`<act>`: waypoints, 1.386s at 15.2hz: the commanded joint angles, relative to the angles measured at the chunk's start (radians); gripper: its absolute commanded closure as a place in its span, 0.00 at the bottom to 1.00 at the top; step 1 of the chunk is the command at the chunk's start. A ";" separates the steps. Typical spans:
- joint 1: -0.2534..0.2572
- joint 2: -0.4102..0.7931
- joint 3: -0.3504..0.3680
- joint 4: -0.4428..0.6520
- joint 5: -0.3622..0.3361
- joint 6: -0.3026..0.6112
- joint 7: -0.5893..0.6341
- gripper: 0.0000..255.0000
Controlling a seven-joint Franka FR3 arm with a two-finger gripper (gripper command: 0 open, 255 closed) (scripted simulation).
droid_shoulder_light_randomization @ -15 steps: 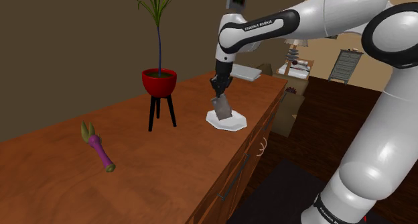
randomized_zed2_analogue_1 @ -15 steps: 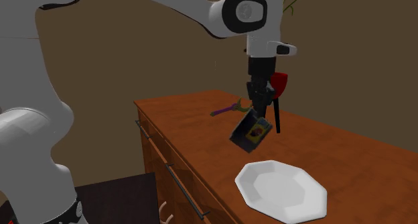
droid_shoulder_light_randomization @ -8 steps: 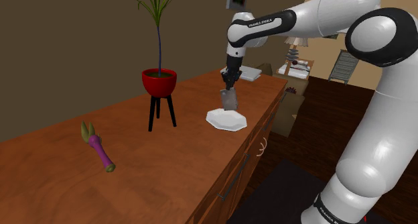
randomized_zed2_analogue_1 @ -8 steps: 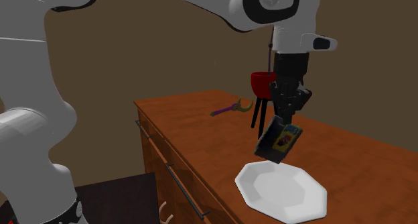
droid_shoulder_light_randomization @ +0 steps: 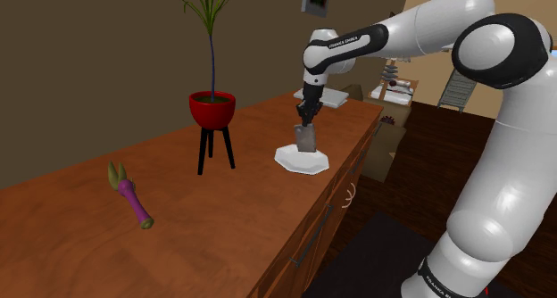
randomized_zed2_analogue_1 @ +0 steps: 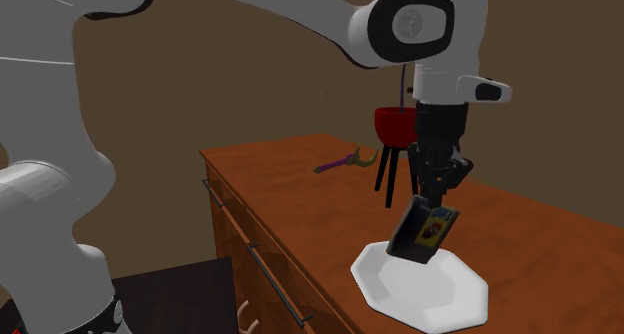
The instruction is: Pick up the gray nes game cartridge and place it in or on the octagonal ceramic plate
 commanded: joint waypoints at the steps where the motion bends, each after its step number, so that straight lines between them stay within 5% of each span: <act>1: 0.000 0.007 0.000 -0.020 0.000 0.028 0.000 1.00; 12: 0.000 0.057 0.000 -0.109 -0.002 0.167 0.002 1.00; 20: -0.001 0.057 0.001 -0.109 -0.003 0.167 0.002 1.00; 21: -0.002 0.060 0.000 -0.106 -0.002 0.168 0.000 0.00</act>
